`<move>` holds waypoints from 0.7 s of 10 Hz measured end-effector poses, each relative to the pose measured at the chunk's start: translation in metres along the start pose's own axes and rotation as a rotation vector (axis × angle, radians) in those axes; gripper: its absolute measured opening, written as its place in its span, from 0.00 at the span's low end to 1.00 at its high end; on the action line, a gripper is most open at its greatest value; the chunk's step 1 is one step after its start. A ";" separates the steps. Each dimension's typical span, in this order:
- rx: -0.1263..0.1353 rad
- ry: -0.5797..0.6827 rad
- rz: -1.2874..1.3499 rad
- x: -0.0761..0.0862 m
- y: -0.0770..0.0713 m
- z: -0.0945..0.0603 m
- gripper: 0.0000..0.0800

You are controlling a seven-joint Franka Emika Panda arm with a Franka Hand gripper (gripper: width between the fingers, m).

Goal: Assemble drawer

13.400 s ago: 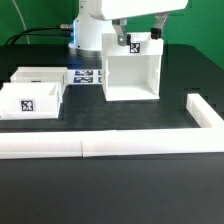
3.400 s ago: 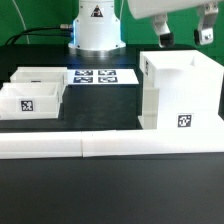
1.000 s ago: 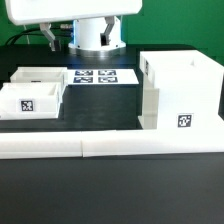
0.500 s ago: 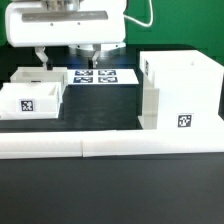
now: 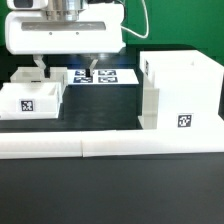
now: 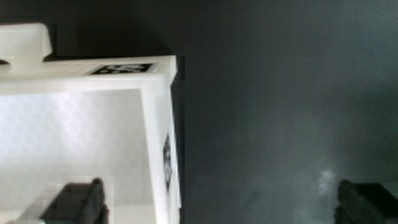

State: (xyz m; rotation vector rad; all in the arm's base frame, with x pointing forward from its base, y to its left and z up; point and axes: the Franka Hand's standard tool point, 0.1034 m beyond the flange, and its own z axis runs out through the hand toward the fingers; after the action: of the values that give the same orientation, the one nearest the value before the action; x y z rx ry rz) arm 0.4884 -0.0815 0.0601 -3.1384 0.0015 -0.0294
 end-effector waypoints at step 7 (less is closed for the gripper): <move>-0.036 0.006 -0.104 -0.013 0.025 0.034 0.81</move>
Offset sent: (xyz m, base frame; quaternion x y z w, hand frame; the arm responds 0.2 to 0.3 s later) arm -0.0073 -0.0069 -0.0246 0.0044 0.0238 -0.0574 0.9981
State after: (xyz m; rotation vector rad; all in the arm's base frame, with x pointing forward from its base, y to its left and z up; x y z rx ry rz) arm 0.4762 -0.1061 0.0256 -3.1716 -0.1628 -0.0394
